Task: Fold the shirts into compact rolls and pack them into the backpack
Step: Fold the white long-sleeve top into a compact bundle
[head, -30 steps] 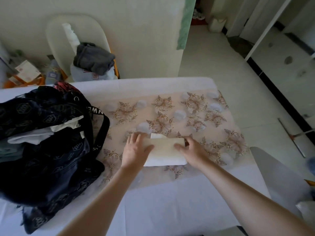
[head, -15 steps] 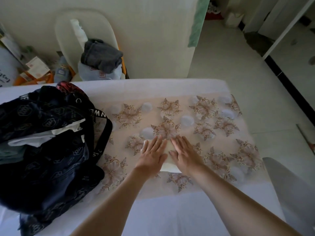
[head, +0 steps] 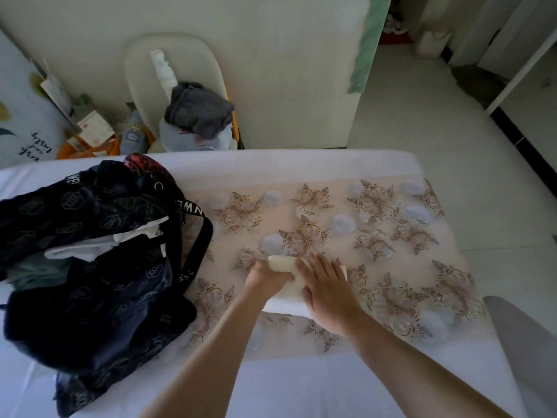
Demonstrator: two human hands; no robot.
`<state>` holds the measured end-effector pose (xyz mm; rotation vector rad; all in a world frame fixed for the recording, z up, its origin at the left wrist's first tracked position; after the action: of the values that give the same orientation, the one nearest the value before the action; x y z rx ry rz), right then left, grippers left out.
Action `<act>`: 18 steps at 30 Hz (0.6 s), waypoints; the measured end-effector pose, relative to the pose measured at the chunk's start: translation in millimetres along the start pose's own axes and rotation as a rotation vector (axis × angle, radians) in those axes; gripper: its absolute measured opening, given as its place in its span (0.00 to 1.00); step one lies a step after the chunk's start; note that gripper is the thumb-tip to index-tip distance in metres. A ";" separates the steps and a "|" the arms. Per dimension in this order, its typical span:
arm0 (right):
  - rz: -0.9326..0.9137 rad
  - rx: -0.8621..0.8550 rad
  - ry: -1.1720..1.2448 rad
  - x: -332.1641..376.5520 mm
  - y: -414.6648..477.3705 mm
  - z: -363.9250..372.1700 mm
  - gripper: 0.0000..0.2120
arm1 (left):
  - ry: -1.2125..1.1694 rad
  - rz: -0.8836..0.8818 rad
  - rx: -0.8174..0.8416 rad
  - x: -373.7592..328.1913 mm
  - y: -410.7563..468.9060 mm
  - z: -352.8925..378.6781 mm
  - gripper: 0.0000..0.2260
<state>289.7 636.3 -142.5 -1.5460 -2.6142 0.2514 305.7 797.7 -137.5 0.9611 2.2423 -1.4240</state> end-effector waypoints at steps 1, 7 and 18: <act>0.005 -0.006 0.008 0.3 -4.1 0.1 0.28 | -0.020 -0.015 0.030 0.1 0.2 -1.4 0.33; -0.004 -0.140 0.304 -13.7 -11.8 -37.1 0.25 | -0.153 0.128 0.152 2.8 -23.9 -6.6 0.17; 0.016 0.266 0.248 1.4 -21.7 -73.7 0.33 | -0.078 0.863 0.074 11.1 -83.2 -32.4 0.24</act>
<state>282.5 634.1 -66.0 -1.4093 -2.2758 0.3659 243.5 807.4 -73.1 1.5892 1.4033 -1.0947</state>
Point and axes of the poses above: each hand's wrist, its own y-axis towards the middle knuckle, its own z-axis out of the palm, x = y × z, the point moved 6 cm from there along y, towards the middle knuckle, and after that the axes turned 11 degrees about -y, right-handed, at the moved point
